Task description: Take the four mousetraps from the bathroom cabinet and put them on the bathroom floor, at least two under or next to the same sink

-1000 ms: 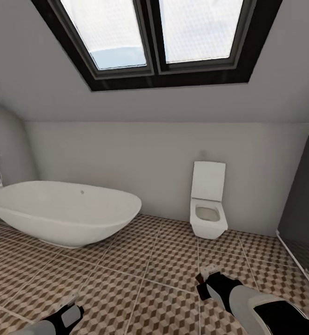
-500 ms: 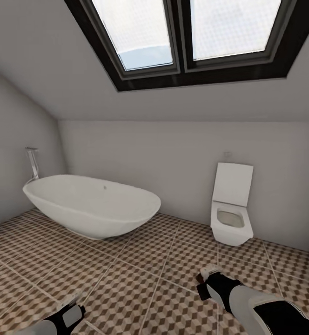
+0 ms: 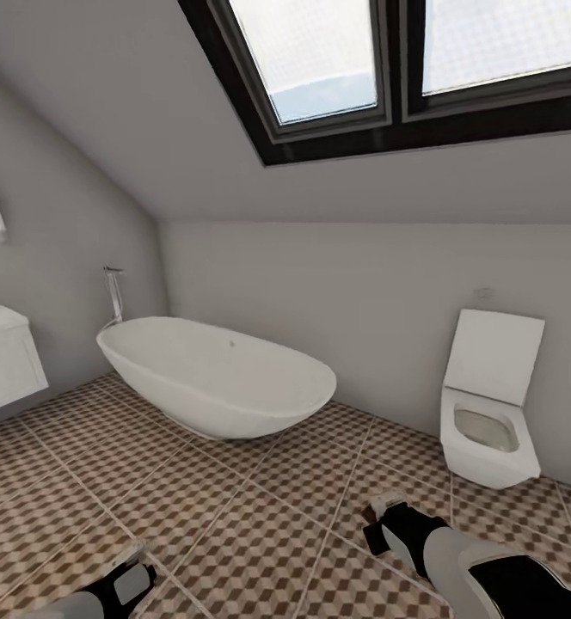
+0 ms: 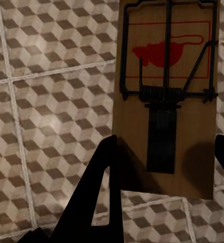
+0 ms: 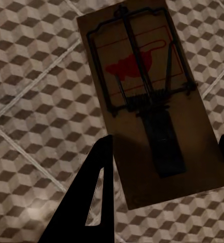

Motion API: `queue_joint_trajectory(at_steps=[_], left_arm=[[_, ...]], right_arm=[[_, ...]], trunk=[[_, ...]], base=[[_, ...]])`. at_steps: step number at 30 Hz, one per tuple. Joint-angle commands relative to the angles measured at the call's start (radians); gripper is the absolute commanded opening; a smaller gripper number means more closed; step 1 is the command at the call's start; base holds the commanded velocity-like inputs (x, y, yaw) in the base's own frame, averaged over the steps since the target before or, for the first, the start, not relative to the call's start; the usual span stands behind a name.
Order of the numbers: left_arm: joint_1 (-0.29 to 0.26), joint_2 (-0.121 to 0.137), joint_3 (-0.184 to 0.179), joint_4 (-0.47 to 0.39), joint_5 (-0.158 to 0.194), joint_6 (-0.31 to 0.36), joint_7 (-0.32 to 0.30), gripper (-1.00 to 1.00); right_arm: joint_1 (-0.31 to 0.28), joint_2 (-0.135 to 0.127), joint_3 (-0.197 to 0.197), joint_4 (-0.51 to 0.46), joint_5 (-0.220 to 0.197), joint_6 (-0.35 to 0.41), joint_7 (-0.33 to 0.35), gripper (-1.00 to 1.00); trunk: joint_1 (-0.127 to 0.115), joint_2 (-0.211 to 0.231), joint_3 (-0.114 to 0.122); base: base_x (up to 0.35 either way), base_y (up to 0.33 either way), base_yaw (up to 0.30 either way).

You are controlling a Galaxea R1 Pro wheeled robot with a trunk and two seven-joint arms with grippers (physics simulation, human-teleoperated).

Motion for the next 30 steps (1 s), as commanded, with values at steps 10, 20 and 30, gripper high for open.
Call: queue_joint_trajectory(at_steps=[10,20,30], left_arm=[[-0.001,0.001,0.007,0.000,-0.003,0.001,0.003,-1.00],[-0.001,0.002,0.007,0.000,-0.003,0.001,0.003,-1.00],[-0.001,0.002,0.007,0.000,-0.003,0.002,0.003,-1.00]], right_arm=[[-0.001,0.001,0.002,0.002,0.010,0.003,-0.001,-1.00],[-0.001,0.002,0.002,0.002,0.010,0.003,-0.001,-1.00],[-0.001,0.002,0.002,0.002,0.010,0.003,-0.001,-1.00]], trunk=[[0.001,-0.001,-0.005],[0.001,-0.001,-0.009],[0.001,-0.001,-0.013]], base=[[0.321,0.000,0.300],[0.322,0.000,0.300],[0.323,0.000,0.300]])
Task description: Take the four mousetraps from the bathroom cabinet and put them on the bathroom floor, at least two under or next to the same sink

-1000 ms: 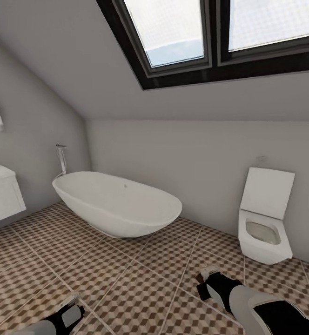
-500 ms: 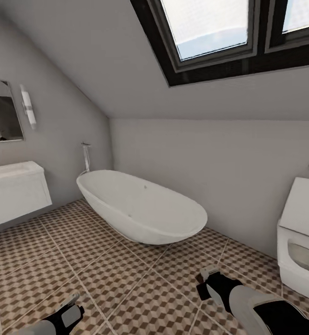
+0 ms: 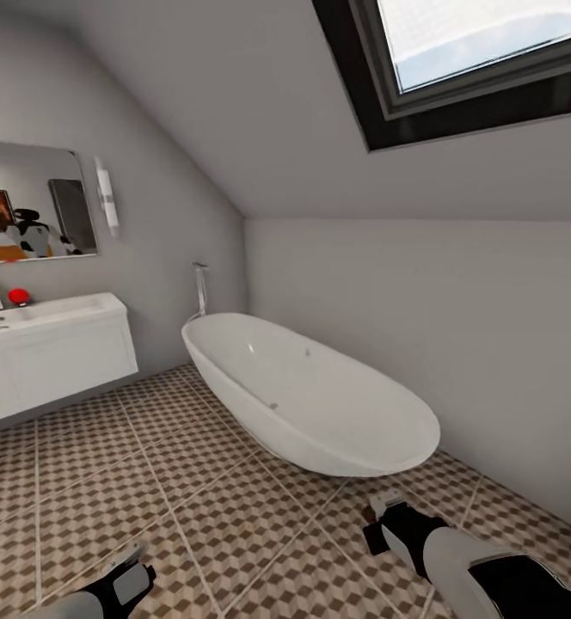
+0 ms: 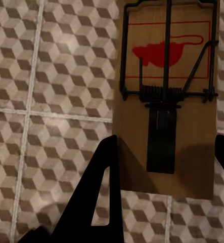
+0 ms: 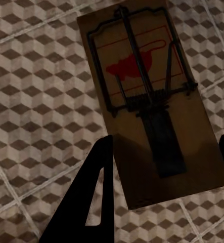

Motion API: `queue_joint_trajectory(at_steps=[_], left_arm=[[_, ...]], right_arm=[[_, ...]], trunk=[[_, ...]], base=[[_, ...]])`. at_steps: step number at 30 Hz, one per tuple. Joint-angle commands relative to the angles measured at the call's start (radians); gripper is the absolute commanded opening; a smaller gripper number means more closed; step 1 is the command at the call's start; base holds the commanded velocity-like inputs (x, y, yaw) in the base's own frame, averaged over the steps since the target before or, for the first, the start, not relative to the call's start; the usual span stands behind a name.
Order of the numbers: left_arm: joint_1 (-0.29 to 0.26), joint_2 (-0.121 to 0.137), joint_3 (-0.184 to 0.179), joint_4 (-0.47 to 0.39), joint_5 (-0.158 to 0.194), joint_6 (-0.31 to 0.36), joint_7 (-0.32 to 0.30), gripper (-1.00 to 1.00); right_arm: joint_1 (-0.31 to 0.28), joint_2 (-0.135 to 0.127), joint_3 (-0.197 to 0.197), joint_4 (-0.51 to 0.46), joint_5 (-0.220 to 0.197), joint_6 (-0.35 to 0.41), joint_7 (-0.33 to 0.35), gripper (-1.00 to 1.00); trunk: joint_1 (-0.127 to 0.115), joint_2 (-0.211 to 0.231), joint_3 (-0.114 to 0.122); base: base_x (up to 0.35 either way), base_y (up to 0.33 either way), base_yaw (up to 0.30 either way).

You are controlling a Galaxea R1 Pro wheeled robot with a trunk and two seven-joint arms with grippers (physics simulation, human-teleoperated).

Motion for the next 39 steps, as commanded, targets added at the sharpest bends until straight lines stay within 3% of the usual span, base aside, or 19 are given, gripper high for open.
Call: queue_joint_trajectory(at_steps=[1,39], left_arm=[[-0.001,0.000,0.007,0.000,-0.004,0.000,0.003,-1.00],[0.000,0.000,0.007,0.000,-0.004,0.002,0.003,-1.00]], right_arm=[[-0.001,0.000,0.002,0.002,0.010,0.003,-0.001,-1.00],[-0.001,0.000,0.002,0.002,0.010,0.003,-0.002,-1.00]], trunk=[[0.001,-0.001,-0.002],[0.001,-0.001,-0.016]], base=[[0.323,0.000,0.300],[0.323,0.000,0.300]])
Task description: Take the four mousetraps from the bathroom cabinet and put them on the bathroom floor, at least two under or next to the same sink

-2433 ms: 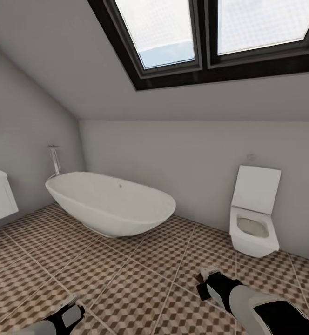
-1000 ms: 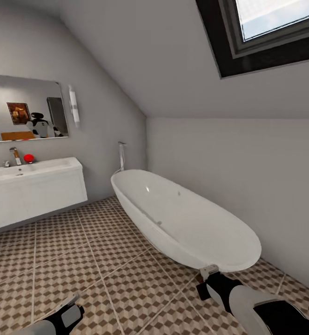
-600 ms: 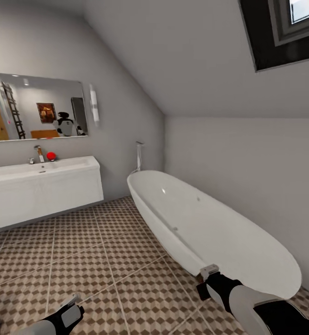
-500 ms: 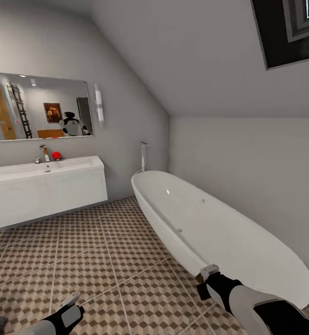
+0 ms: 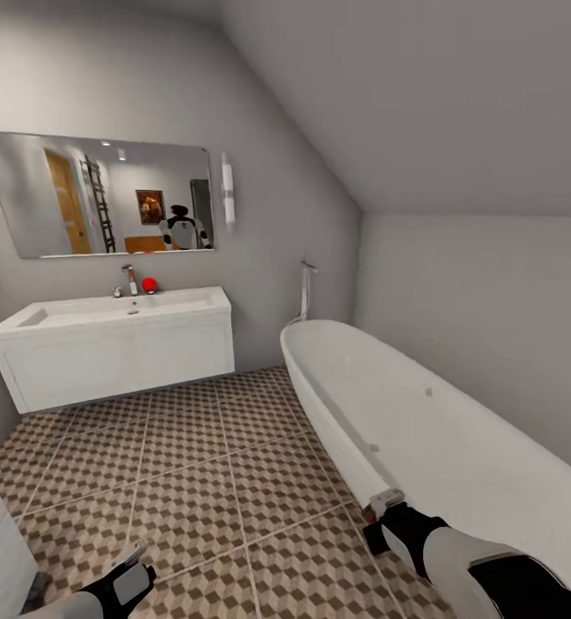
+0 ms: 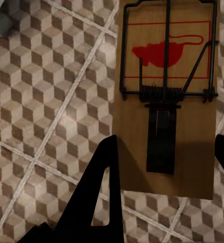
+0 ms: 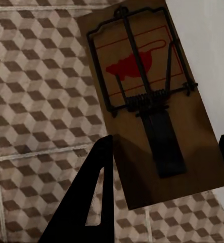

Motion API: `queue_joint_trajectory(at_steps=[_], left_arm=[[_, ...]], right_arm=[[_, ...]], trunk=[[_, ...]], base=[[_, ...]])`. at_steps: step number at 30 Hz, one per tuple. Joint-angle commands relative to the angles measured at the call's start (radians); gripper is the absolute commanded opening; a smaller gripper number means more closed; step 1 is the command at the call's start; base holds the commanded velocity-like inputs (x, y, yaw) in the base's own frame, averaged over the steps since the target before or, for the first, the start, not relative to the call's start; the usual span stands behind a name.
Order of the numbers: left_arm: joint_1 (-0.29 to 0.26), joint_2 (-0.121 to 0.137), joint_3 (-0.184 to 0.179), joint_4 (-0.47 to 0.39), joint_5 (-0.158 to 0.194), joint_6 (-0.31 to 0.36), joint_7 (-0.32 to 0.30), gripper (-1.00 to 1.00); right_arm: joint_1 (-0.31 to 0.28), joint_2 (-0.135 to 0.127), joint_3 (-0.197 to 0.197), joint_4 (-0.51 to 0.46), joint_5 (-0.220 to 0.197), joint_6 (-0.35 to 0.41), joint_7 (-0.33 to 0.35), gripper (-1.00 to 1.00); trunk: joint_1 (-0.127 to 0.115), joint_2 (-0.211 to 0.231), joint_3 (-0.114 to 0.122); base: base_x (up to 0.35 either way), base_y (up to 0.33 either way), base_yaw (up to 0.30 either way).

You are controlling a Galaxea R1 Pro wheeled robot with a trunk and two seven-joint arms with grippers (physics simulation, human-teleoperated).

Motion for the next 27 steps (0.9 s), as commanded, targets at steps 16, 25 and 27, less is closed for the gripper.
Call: queue_joint_trajectory(at_steps=[16,25,27], left_arm=[[-0.001,-0.002,0.007,-0.001,-0.005,0.002,0.002,-1.00],[-0.001,-0.002,0.007,-0.001,-0.004,0.003,0.001,-1.00],[-0.001,-0.002,0.007,-0.001,-0.004,0.003,0.001,-1.00]], right_arm=[[-0.001,0.000,0.002,0.002,0.010,0.003,-0.002,-1.00],[-0.001,0.000,0.002,0.002,0.010,0.003,-0.002,-1.00],[-0.001,0.000,0.002,0.002,0.010,0.003,-0.002,-1.00]], trunk=[[0.001,-0.001,-0.007],[0.001,-0.001,-0.011],[0.001,-0.001,-0.012]], base=[[0.323,0.000,0.300],[0.323,0.000,0.300],[0.323,0.000,0.300]])
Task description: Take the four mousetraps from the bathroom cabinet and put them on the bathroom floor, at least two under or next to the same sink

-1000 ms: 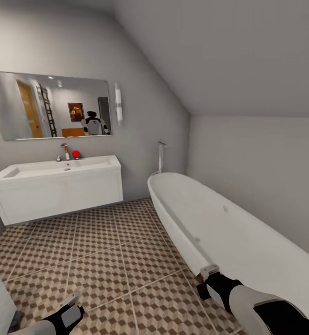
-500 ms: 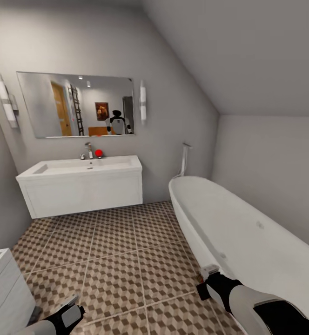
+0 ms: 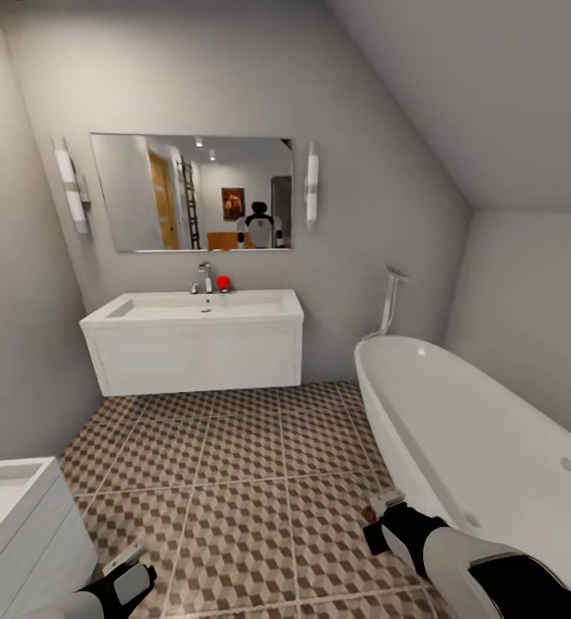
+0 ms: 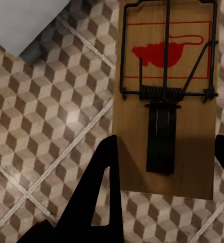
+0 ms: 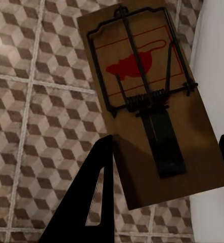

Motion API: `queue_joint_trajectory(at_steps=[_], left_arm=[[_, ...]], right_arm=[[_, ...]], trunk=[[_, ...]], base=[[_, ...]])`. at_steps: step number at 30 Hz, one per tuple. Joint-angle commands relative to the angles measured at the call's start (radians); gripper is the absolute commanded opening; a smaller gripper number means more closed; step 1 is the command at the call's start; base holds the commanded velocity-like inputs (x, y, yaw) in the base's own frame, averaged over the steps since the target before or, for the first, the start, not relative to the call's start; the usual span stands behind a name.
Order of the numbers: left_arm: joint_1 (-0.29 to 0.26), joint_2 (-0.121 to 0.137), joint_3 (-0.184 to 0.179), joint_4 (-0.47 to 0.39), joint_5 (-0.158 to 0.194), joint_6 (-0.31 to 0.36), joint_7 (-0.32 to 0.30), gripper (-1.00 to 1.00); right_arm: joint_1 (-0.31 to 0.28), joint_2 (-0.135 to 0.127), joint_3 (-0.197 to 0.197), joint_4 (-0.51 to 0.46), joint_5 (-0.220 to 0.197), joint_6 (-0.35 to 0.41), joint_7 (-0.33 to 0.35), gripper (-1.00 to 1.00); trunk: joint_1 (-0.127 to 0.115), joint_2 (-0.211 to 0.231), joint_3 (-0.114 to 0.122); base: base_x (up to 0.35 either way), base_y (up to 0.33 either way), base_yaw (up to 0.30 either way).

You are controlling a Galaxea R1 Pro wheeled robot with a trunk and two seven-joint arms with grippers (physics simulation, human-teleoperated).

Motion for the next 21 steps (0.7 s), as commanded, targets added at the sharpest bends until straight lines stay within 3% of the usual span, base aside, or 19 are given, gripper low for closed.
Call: queue_joint_trajectory(at_steps=[1,21], left_arm=[[-0.001,0.000,0.007,0.000,-0.004,0.001,0.003,-1.00],[-0.001,-0.001,0.007,0.000,-0.006,0.001,0.002,-1.00]], right_arm=[[-0.001,0.000,0.002,0.002,0.010,0.003,-0.001,-1.00],[-0.001,0.000,0.001,0.002,0.010,0.003,0.000,-1.00]], trunk=[[0.001,-0.001,-0.001],[0.001,-0.001,-0.009]], base=[[0.323,0.000,0.300],[0.323,0.000,0.299]])
